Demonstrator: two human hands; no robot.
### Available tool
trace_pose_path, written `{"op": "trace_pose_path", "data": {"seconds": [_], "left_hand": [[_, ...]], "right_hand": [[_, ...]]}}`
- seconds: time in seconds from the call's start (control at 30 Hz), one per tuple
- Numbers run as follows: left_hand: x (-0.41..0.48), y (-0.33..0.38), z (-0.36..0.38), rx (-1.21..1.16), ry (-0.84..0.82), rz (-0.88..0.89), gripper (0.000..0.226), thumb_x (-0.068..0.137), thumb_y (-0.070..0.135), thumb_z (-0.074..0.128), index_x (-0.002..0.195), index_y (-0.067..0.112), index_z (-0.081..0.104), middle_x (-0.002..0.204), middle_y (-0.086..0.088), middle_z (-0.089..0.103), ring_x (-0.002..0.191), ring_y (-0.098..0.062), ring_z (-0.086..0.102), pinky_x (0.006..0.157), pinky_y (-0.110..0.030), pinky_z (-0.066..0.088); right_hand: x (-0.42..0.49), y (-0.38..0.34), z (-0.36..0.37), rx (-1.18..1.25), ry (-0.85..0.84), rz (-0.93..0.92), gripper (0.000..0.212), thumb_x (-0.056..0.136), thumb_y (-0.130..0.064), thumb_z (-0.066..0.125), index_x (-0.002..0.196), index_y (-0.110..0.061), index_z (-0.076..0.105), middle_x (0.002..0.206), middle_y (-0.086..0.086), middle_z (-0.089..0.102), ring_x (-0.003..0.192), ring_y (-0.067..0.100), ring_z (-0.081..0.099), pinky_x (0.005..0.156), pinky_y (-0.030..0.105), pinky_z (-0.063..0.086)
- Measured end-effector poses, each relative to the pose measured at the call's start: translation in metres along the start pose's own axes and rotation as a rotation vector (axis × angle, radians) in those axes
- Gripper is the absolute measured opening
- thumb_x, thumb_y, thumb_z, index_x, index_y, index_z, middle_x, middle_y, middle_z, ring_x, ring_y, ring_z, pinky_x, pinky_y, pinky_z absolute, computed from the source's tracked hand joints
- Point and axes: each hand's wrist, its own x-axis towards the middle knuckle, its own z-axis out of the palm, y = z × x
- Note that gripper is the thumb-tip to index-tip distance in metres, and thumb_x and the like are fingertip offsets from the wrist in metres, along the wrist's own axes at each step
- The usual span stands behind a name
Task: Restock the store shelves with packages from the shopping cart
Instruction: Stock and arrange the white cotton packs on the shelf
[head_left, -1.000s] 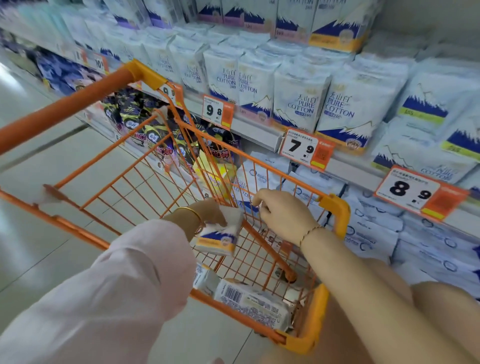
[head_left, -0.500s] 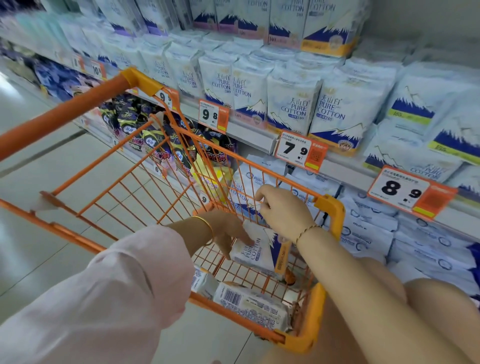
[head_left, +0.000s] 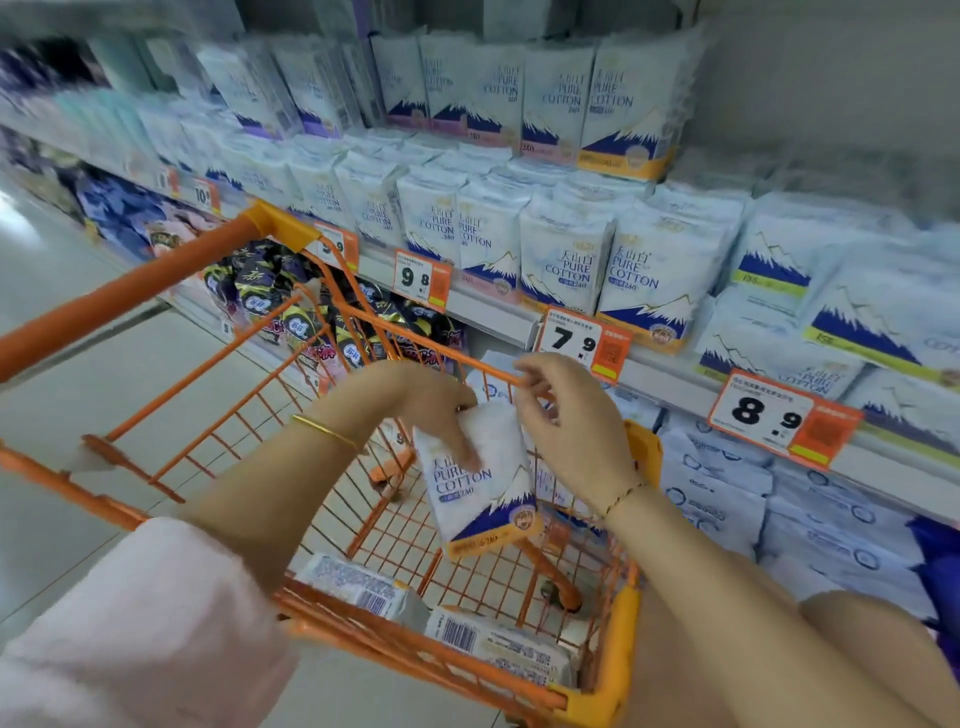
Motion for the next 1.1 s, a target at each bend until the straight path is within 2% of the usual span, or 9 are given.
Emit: {"op": "trace_pose_path", "data": {"seconds": [0.1, 0.2, 0.3, 0.4, 0.5, 0.6, 0.77, 0.87, 1.1], "left_hand": [[-0.053, 0.009, -0.042, -0.150, 0.188, 0.196, 0.040, 0.078, 0.036, 0.073, 0.109, 0.018, 0.056, 0.098, 0.002, 0.064, 0.086, -0.014, 0.061, 0.071, -0.023, 0.049], [-0.080, 0.024, -0.076, -0.231, 0.467, 0.296, 0.043, 0.072, 0.039, 0.077, 0.105, 0.024, 0.056, 0.092, 0.004, 0.060, 0.081, -0.013, 0.059, 0.071, -0.029, 0.048], [-0.071, 0.042, -0.102, -0.382, 0.773, 0.410, 0.053, 0.074, 0.033, 0.077, 0.121, 0.023, 0.052, 0.098, 0.009, 0.057, 0.086, -0.008, 0.058, 0.077, -0.024, 0.049], [-0.036, 0.052, -0.120, -0.615, 0.984, 0.382, 0.070, 0.083, 0.034, 0.067, 0.141, 0.022, 0.031, 0.124, 0.006, 0.045, 0.105, -0.013, 0.055, 0.085, -0.030, 0.049], [0.001, 0.059, -0.138, -0.586, 0.946, 0.323, 0.064, 0.092, 0.031, 0.056, 0.145, 0.016, 0.024, 0.141, -0.006, 0.041, 0.116, -0.023, 0.052, 0.096, -0.037, 0.046], [0.026, 0.069, -0.160, -0.602, 0.917, 0.335, 0.057, 0.096, 0.017, 0.047, 0.146, 0.014, 0.022, 0.145, -0.010, 0.040, 0.118, -0.023, 0.050, 0.079, -0.025, 0.043], [0.059, 0.070, -0.187, -0.625, 0.974, 0.334, 0.053, 0.096, -0.002, 0.033, 0.146, 0.011, 0.022, 0.146, -0.013, 0.037, 0.128, -0.027, 0.043, 0.094, -0.032, 0.043], [0.077, 0.068, -0.187, -0.532, 0.937, 0.315, 0.066, 0.090, -0.012, 0.028, 0.147, 0.021, 0.023, 0.147, -0.012, 0.035, 0.127, -0.026, 0.042, 0.084, -0.028, 0.044], [0.091, 0.065, -0.186, -0.550, 1.034, 0.350, 0.069, 0.085, -0.014, 0.026, 0.144, 0.022, 0.031, 0.139, -0.014, 0.042, 0.124, -0.028, 0.047, 0.094, -0.033, 0.043]], "right_hand": [[0.011, -0.022, -0.034, 0.144, -0.100, 0.033, 0.035, 0.087, -0.038, 0.060, 0.119, -0.024, 0.054, 0.100, -0.015, 0.057, 0.096, 0.009, 0.056, 0.083, 0.032, 0.049], [0.031, -0.041, -0.074, 0.148, -0.150, 0.069, 0.036, 0.078, -0.039, 0.070, 0.105, -0.028, 0.048, 0.088, -0.014, 0.056, 0.076, 0.001, 0.056, 0.063, 0.018, 0.046], [0.059, -0.050, -0.107, 0.248, 0.002, 0.087, 0.029, 0.079, -0.030, 0.073, 0.095, -0.026, 0.048, 0.082, -0.013, 0.058, 0.061, -0.003, 0.058, 0.051, 0.008, 0.043], [0.104, -0.036, -0.125, 0.458, 0.256, 0.206, 0.033, 0.081, -0.026, 0.072, 0.105, -0.015, 0.052, 0.103, 0.001, 0.065, 0.084, 0.009, 0.065, 0.073, 0.019, 0.055], [0.153, -0.017, -0.129, 0.650, 0.362, 0.333, 0.043, 0.073, -0.027, 0.076, 0.102, -0.012, 0.048, 0.114, 0.012, 0.062, 0.103, 0.029, 0.063, 0.092, 0.049, 0.051], [0.194, -0.005, -0.124, 0.665, 0.417, 0.367, 0.036, 0.058, -0.026, 0.072, 0.082, -0.019, 0.047, 0.097, 0.010, 0.063, 0.097, 0.036, 0.064, 0.086, 0.055, 0.052], [0.232, 0.013, -0.117, 0.398, 0.452, 0.403, 0.046, 0.075, -0.026, 0.073, 0.115, -0.009, 0.056, 0.109, 0.010, 0.065, 0.099, 0.028, 0.064, 0.084, 0.037, 0.053], [0.239, 0.034, -0.114, 0.145, 0.492, 0.440, 0.038, 0.081, -0.032, 0.067, 0.110, -0.011, 0.054, 0.099, 0.005, 0.061, 0.092, 0.025, 0.060, 0.067, 0.029, 0.042], [0.235, 0.046, -0.118, 0.084, 0.520, 0.325, 0.038, 0.083, -0.025, 0.066, 0.111, -0.004, 0.053, 0.111, 0.012, 0.062, 0.096, 0.027, 0.059, 0.071, 0.029, 0.043]]}}
